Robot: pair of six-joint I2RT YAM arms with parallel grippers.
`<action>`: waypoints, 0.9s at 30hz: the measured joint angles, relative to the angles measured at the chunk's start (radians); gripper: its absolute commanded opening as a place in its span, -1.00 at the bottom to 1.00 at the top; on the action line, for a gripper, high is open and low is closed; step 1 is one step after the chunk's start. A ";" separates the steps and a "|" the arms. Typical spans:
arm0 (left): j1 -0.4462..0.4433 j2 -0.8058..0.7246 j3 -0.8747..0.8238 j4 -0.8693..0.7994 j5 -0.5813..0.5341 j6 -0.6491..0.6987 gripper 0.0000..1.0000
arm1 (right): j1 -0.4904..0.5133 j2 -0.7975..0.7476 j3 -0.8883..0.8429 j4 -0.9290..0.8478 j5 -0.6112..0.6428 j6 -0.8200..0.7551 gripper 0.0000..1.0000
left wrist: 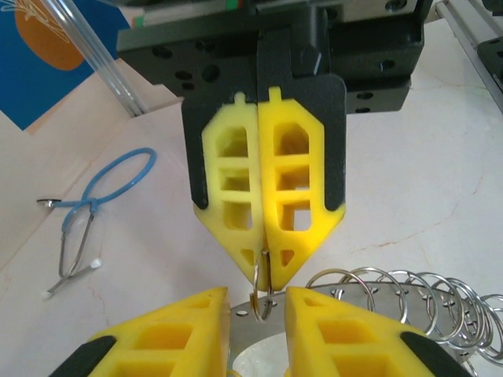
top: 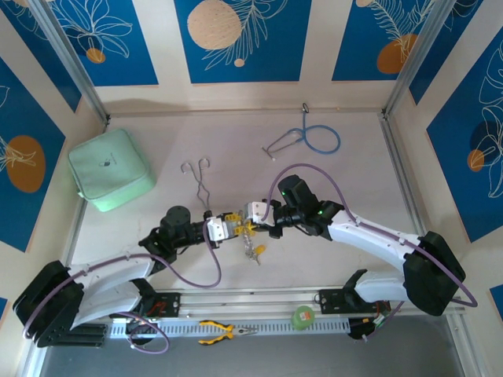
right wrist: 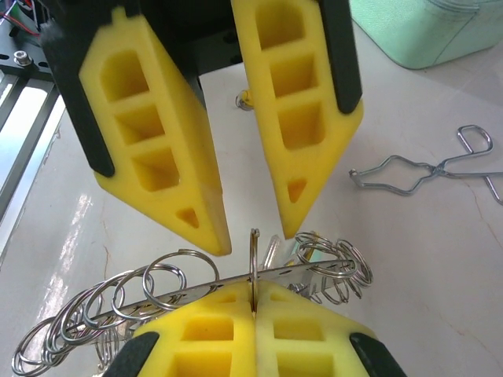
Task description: Put the keys on the keyring
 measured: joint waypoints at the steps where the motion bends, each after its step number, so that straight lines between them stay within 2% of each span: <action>1: 0.000 0.006 0.000 0.000 0.000 0.000 -0.48 | 0.000 0.000 -0.001 0.003 0.000 0.001 -1.00; 15: 0.000 0.074 0.000 0.061 0.005 -0.009 -0.71 | -0.002 -0.005 -0.015 0.014 -0.010 0.004 -1.00; 19: 0.000 0.074 0.000 0.060 0.016 -0.020 -0.98 | -0.002 -0.006 -0.015 0.015 -0.004 0.003 -1.00; 20: 0.000 0.074 0.000 0.059 0.017 -0.023 -1.00 | -0.002 -0.006 -0.015 0.014 -0.001 0.002 -0.98; 23: 0.000 0.074 0.000 0.058 0.019 -0.021 -1.00 | -0.001 -0.006 -0.015 0.014 0.009 0.000 -0.70; 27: 0.000 0.072 0.000 0.055 0.019 -0.018 -1.00 | 0.001 -0.021 -0.015 0.013 0.032 -0.012 -0.67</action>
